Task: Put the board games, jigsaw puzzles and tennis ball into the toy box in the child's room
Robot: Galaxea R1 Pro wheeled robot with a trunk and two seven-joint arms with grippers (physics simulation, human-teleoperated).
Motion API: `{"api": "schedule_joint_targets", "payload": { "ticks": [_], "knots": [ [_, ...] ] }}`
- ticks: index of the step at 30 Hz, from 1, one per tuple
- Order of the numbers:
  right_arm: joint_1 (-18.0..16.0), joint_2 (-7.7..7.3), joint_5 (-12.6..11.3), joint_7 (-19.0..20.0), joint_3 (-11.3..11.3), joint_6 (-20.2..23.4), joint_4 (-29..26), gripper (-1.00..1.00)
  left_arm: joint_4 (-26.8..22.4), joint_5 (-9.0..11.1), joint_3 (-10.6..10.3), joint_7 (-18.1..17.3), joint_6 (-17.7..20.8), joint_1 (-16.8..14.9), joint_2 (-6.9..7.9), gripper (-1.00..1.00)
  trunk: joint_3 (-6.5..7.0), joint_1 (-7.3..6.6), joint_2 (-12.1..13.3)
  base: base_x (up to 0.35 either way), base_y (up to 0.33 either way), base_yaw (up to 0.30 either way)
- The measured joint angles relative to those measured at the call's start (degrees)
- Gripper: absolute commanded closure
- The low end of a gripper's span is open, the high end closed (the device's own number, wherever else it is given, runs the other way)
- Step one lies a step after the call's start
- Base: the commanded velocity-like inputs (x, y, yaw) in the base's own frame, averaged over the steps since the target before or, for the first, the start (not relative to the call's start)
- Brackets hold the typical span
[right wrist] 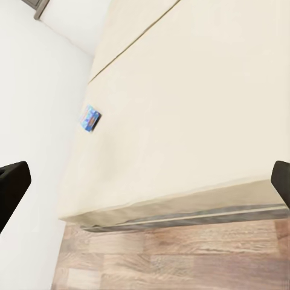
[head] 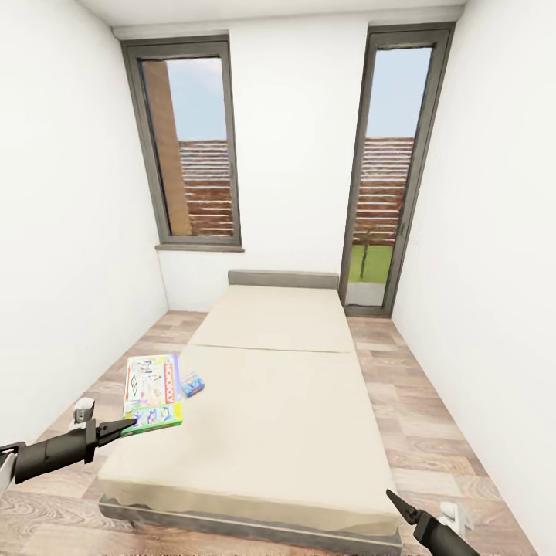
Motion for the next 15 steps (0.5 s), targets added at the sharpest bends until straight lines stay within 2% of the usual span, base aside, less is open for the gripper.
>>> {"api": "schedule_joint_targets", "payload": {
  "ticks": [2, 10, 15],
  "knots": [
    [0.0, 0.04, 0.0, 0.0, 0.0, 0.0, 0.0, -1.00, 0.0, 0.0, 0.0, 0.0, 0.0, 0.0, -0.04, 1.00, 0.20, -0.44, 0.8, 0.000, 0.000, 0.000],
    [0.0, 0.09, 0.0, 0.0, 0.0, 0.0, 0.1, -1.00, 0.0, -0.1, 0.0, 0.0, 0.0, 0.0, -0.07, 1.00, -0.42, -0.45, 0.8, 0.000, 0.000, 0.000],
    [0.0, 0.13, 1.9, -0.1, 0.0, 0.0, 0.1, -1.00, 0.0, -0.1, 0.0, 0.0, 0.0, 0.0, -0.09, 1.00, -0.28, -1.10, 2.0, 0.000, 0.000, 0.000]
  ]
}}
